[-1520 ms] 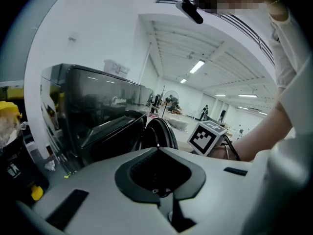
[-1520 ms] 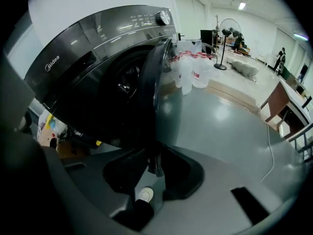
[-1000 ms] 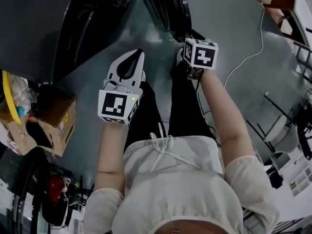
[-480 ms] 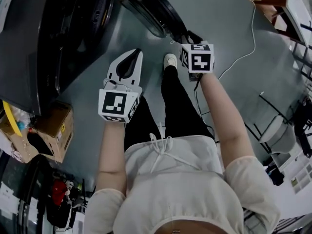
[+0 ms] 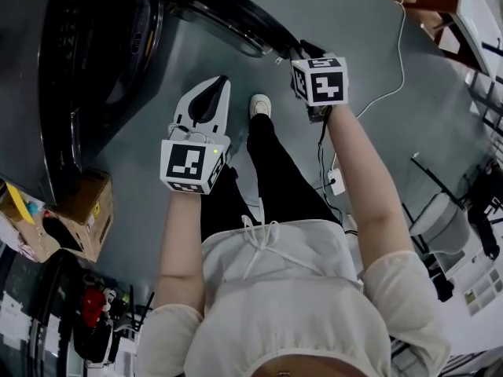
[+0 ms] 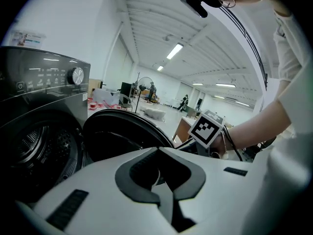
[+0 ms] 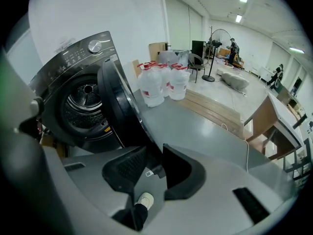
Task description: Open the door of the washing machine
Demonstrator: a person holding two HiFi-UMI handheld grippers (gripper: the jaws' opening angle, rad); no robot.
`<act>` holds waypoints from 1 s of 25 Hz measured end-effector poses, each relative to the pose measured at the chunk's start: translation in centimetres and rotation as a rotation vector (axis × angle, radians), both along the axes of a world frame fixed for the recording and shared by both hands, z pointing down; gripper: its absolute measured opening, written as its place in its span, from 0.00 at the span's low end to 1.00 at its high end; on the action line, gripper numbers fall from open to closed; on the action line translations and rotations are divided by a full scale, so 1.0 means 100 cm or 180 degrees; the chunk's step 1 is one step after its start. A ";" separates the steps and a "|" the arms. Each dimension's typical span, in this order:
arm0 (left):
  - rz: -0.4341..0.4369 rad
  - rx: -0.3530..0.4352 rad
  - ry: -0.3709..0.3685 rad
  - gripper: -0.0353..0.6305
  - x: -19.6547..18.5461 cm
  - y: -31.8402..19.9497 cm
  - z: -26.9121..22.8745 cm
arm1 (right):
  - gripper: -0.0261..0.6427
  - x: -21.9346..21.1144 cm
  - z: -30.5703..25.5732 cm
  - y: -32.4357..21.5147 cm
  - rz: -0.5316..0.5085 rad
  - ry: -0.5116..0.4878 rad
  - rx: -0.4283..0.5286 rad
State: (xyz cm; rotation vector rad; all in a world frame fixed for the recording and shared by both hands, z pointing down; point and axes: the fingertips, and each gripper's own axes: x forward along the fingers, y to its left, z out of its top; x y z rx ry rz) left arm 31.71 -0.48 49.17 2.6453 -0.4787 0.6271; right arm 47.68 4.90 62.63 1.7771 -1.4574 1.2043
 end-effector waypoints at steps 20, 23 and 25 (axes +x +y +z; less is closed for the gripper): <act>0.0079 0.0255 -0.0004 0.09 0.098 -0.030 -0.024 | 0.19 0.131 -0.001 -0.072 -0.0229 0.0394 0.0176; 0.0044 0.0307 -0.0001 0.09 0.096 -0.027 -0.032 | 0.19 0.138 -0.002 -0.072 -0.0231 0.0445 0.0162; 0.0000 0.0316 0.0004 0.09 0.089 -0.027 -0.035 | 0.13 0.143 -0.004 -0.068 -0.0138 0.0536 0.0119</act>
